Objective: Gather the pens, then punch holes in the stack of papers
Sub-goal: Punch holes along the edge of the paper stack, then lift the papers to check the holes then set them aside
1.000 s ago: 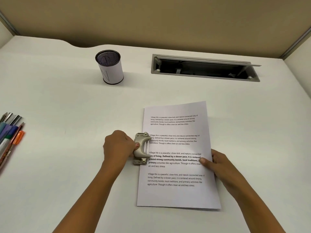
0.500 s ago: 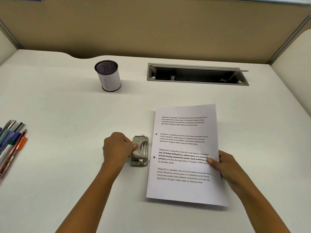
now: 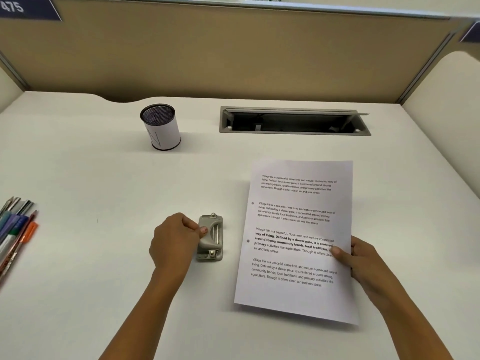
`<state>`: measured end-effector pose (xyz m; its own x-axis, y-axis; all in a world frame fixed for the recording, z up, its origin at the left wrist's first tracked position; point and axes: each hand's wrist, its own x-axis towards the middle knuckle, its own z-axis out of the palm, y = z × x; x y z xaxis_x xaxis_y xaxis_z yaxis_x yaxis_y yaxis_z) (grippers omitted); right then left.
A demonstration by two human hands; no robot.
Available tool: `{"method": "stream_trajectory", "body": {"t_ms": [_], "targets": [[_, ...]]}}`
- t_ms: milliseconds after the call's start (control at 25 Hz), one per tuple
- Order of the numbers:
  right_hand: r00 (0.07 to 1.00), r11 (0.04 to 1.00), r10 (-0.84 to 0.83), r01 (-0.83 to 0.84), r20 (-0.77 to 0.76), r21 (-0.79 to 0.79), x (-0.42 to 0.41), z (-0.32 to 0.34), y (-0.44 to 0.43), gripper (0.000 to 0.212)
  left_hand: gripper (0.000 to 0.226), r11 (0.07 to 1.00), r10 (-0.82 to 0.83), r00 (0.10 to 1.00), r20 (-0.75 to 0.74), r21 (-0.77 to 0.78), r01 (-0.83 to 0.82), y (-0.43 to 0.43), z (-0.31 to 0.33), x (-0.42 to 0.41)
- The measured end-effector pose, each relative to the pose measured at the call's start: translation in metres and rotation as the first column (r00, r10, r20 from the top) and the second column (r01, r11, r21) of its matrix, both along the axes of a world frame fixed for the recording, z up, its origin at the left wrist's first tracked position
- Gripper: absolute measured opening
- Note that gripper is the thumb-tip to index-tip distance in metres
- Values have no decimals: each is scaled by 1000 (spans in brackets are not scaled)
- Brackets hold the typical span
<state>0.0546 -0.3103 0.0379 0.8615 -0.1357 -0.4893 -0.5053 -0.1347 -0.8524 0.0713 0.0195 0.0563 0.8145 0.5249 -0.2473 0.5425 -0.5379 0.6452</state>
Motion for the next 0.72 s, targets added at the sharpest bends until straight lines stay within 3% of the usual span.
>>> {"method": "stream_trajectory", "body": {"t_ms": [200, 320, 480, 560, 720], "targets": [[998, 1000, -28, 28, 62, -2, 0, 10, 2, 19, 11, 984, -133, 956, 262, 152, 95, -12, 0, -12], [994, 1000, -21, 22, 103, -10, -1, 17, 5, 19, 12, 976, -183, 893, 411, -31, 214, -23, 6, -13], [980, 999, -33, 32, 196, 9, -3, 28, 12, 20, 28, 859, -264, 927, 267, -372, 352, -41, 13, -15], [966, 998, -57, 51, 254, 33, -3, 34, 18, 19, 24, 831, -294, 918, 264, -404, 382, -47, 18, -11], [925, 995, -95, 81, 367, 54, 1, 48, 26, 17, 19, 860, -204, 848, 490, -323, 394, -54, 40, 1]]}}
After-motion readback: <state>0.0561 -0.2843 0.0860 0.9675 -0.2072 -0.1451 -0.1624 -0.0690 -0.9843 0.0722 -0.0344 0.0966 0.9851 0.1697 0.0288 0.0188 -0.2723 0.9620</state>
